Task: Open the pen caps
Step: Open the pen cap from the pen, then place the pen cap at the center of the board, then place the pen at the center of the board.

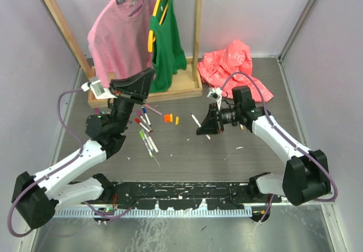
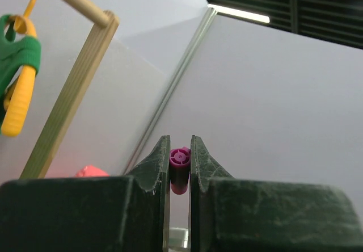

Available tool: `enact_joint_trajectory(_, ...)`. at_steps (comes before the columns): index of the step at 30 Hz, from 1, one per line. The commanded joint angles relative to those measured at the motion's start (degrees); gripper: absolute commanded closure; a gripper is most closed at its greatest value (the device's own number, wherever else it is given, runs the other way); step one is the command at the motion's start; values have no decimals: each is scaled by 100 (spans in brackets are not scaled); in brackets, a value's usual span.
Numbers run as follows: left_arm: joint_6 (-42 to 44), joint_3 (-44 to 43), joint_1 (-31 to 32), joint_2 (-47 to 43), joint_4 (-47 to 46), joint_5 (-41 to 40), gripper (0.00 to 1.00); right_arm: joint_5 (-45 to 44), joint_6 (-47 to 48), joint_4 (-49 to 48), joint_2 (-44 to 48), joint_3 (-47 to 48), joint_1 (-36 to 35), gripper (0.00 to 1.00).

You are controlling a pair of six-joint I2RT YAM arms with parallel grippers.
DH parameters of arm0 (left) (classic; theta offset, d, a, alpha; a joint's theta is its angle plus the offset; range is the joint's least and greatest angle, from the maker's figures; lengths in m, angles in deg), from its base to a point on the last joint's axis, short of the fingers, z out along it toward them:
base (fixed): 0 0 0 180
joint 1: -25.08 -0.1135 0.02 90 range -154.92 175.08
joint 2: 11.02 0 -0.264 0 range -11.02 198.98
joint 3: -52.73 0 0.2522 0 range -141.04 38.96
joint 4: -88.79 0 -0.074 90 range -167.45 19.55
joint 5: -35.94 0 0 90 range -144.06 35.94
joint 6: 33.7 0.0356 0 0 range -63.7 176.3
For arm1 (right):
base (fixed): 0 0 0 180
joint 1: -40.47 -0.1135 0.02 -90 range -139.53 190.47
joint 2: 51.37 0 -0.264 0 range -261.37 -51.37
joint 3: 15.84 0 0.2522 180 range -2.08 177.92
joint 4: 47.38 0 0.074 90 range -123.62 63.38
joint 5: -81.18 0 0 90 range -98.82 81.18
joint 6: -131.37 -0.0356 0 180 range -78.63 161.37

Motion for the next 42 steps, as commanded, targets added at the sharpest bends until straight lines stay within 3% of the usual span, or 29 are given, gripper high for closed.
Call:
enact_joint_trajectory(1,297,-28,1,-394,295,271,100,-523,419,436,84,308,-41,99)
enact_joint_trajectory(7,315,437,4,-1156,1738,815,100,-2533,981,560,262,398,53,99)
enact_joint_trajectory(14,-95,1386,-4,-1560,2891,832,100,-3362,1188,662,217,584,766,99)
enact_joint_trajectory(20,-387,1693,-8,-1138,3054,918,100,-4158,1324,647,287,611,1453,99)
enact_joint_trajectory(27,-543,1475,-2,-82,3229,1072,100,-5845,1014,113,97,440,2045,99)
enact_joint_trajectory(42,-388,1076,-1,713,4010,948,100,-6155,672,105,-943,581,2801,99)
